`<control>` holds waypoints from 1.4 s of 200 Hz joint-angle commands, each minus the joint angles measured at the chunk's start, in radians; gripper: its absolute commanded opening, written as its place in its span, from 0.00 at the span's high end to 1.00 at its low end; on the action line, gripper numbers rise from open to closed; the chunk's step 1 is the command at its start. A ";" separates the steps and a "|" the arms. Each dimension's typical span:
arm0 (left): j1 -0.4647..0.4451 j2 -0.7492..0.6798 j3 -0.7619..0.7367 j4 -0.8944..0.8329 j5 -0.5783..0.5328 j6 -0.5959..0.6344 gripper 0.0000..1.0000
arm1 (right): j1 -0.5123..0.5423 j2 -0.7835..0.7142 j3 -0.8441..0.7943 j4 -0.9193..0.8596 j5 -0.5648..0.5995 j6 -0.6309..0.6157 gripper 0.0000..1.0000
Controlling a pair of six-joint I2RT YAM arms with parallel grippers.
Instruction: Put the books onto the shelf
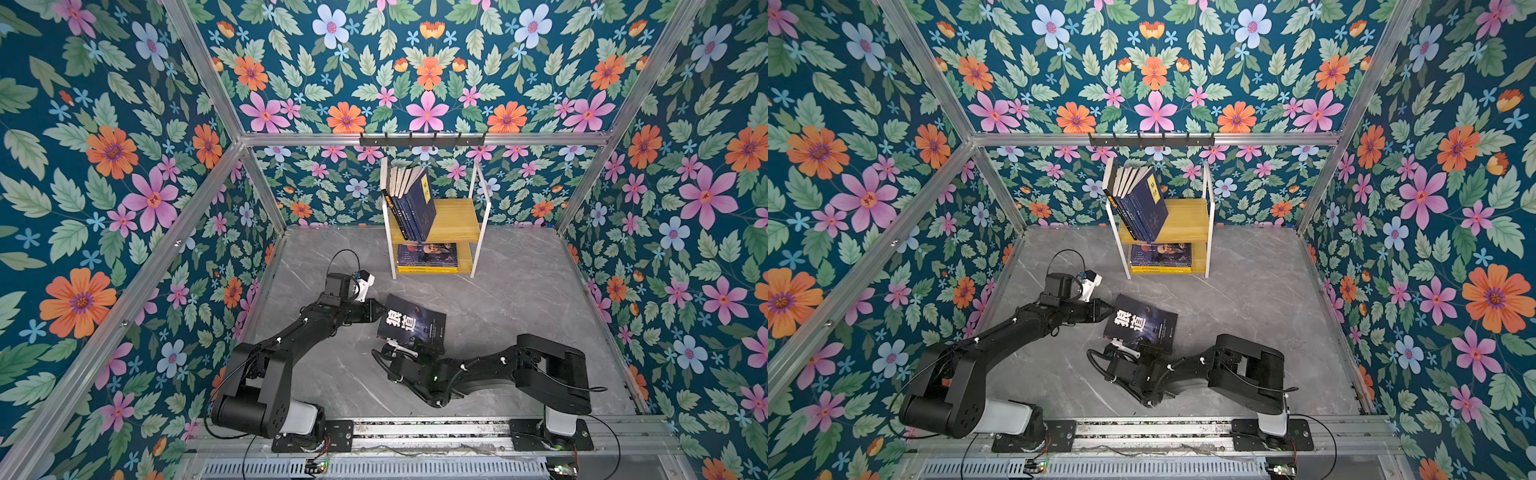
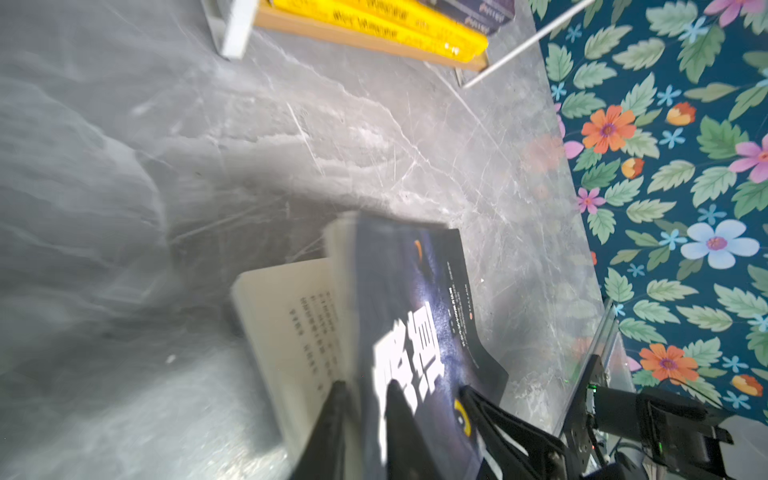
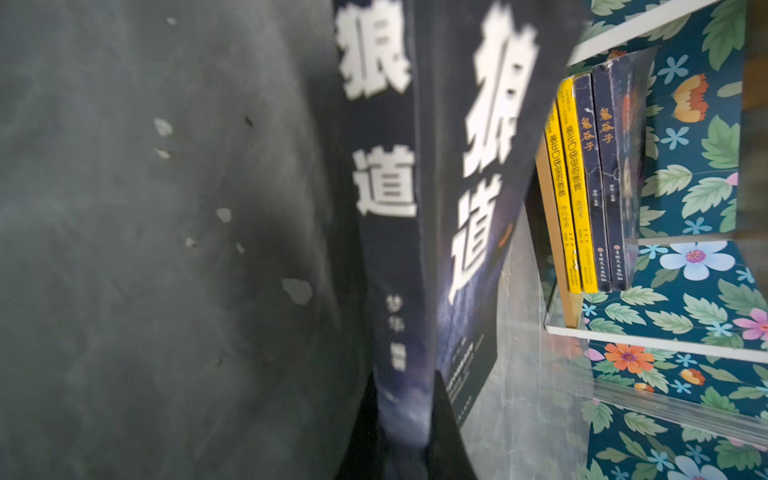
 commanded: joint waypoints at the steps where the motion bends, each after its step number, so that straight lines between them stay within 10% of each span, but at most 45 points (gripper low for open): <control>1: 0.023 -0.019 -0.020 0.017 -0.018 0.006 0.65 | 0.002 -0.024 -0.015 0.003 0.022 -0.028 1.00; 78: 0.137 -0.067 0.006 -0.022 -0.020 0.040 0.34 | -0.009 -0.111 -0.048 -0.022 0.021 -0.159 1.00; 280: 0.228 -0.119 0.098 -0.154 -0.037 0.214 0.10 | -0.322 -0.464 0.051 0.068 -0.158 -0.664 1.00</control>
